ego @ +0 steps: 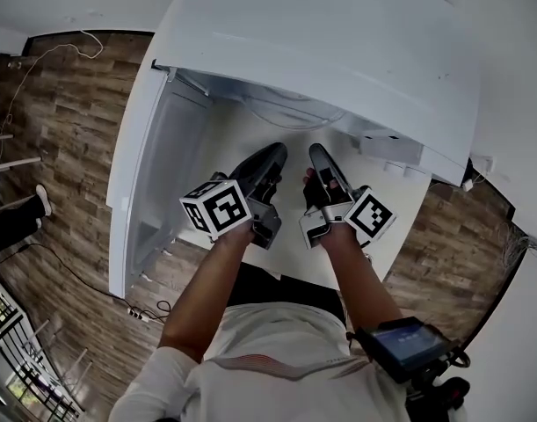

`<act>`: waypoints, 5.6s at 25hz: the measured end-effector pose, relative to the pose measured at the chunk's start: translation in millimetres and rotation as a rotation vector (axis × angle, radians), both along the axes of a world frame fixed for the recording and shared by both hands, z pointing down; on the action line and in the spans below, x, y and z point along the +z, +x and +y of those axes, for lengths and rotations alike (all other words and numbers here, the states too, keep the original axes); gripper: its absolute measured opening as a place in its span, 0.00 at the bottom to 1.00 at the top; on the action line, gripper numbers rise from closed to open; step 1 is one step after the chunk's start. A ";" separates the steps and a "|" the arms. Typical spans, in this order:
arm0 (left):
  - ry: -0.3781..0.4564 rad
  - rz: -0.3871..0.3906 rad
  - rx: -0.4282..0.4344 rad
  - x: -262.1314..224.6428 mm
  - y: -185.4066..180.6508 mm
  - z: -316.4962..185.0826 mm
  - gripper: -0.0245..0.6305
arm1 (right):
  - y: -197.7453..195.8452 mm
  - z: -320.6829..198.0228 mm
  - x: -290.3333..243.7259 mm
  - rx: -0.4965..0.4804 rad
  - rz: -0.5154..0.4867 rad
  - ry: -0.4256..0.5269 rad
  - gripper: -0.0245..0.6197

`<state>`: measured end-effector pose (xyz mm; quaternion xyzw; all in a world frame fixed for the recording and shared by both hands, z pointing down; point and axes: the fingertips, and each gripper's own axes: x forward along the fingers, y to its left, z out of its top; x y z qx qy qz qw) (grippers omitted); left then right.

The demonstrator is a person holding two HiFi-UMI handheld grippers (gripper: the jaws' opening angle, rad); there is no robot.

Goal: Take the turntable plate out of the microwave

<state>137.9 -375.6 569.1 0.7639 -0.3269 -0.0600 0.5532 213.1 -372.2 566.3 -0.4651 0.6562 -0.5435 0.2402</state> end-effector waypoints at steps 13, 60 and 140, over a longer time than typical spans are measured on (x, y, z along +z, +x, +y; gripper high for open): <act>-0.158 0.201 -0.006 18.3 7.7 -22.5 0.26 | -11.3 -17.7 26.3 0.033 -0.151 -0.073 0.24; -0.188 0.470 -0.046 32.7 12.6 -64.5 0.10 | -16.7 -55.2 40.2 0.070 -0.293 -0.014 0.10; 0.006 0.519 -0.084 -173.2 -72.2 312.1 0.11 | -100.3 316.5 -163.3 -0.069 -0.281 0.189 0.10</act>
